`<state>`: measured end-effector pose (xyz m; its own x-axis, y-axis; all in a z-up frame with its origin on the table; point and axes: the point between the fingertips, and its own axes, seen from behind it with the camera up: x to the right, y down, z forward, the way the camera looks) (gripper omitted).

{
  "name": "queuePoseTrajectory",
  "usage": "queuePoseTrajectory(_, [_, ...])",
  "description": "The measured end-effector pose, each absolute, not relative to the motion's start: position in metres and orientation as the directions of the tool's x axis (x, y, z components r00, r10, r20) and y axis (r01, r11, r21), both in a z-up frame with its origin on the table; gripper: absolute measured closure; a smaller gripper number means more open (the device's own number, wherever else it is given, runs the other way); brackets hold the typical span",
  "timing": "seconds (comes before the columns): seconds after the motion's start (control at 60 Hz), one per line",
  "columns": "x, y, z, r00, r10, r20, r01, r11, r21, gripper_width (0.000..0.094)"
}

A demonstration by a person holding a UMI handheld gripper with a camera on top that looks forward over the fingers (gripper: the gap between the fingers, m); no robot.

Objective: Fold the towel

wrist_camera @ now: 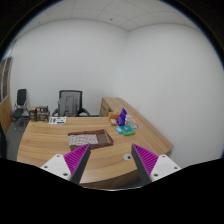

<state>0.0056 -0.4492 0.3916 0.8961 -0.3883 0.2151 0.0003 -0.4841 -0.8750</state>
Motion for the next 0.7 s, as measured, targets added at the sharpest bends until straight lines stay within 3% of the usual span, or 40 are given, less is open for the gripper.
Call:
queuePoseTrajectory(0.133, [0.010,-0.450,0.373,0.898,-0.386,0.211,-0.020,-0.514,-0.858,0.0081])
queuePoseTrajectory(0.25, [0.015,-0.440,0.336,0.904,-0.375,0.205,-0.041,-0.554,-0.831,0.0081])
queuePoseTrajectory(0.483, [-0.008,-0.390,0.223,0.950,-0.271,0.156,-0.056,-0.637,-0.769,0.0077])
queuePoseTrajectory(0.7, [-0.073,-0.276,0.137,0.996,-0.087,0.030,-0.038,-0.680,-0.733,0.0077])
